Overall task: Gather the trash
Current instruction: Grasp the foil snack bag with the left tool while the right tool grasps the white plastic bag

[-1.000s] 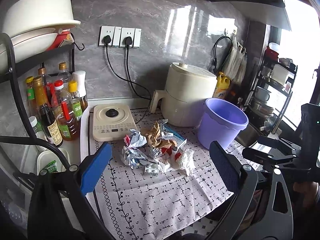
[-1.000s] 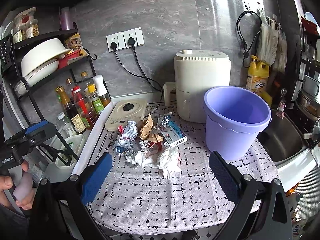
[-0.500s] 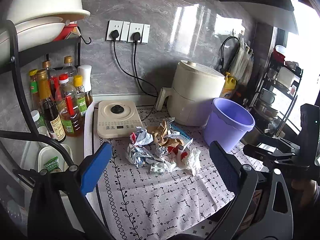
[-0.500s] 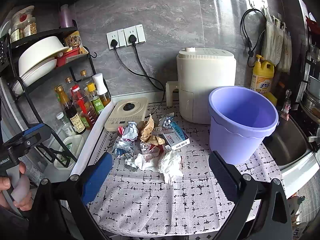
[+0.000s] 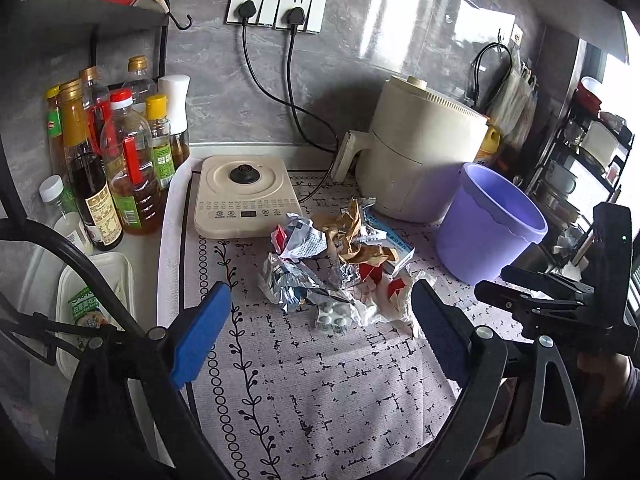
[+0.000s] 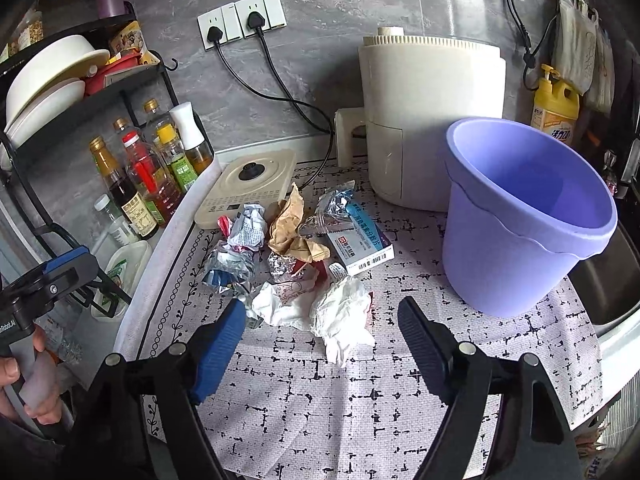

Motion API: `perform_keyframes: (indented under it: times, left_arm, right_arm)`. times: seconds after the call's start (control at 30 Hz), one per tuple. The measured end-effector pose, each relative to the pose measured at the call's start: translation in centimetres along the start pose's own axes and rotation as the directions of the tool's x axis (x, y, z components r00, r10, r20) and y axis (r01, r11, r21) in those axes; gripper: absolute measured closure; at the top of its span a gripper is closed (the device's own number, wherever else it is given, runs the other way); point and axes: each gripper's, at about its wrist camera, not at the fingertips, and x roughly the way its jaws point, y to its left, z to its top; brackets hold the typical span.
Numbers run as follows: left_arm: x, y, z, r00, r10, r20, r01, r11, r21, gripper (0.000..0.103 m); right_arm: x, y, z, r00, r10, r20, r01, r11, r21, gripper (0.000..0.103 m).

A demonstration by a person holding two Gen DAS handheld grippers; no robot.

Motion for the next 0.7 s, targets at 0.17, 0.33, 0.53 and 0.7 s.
perform_keyframes:
  times: [0.17,0.33,0.53,0.7]
  left_arm:
    - [3.5,0.5,-0.7,0.999,0.010,-0.053,-0.011,1.000,-0.020,0.020]
    - [6.3,1.2,-1.0,0.996,0.031,-0.084,-0.034,0.999,-0.036,0.025]
    - [9.6,2.3,-0.8,0.990,0.061,-0.126,-0.071,0.995,-0.072,0.031]
    - [12.3,3.0,-0.8,0.985,0.074,-0.158,-0.090,0.991,-0.097,0.038]
  right_arm:
    - [3.7,-0.5,-0.7,0.997,0.031,-0.072,-0.031,1.000,-0.003,0.041]
    - [6.8,-1.2,-1.3,0.992,0.052,-0.113,-0.051,0.999,0.007,0.046]
    - [9.7,-2.1,-1.6,0.987,0.054,-0.153,-0.053,0.999,0.014,0.048]
    - [12.2,-3.2,-1.7,0.976,0.085,-0.201,-0.077,0.996,0.049,0.071]
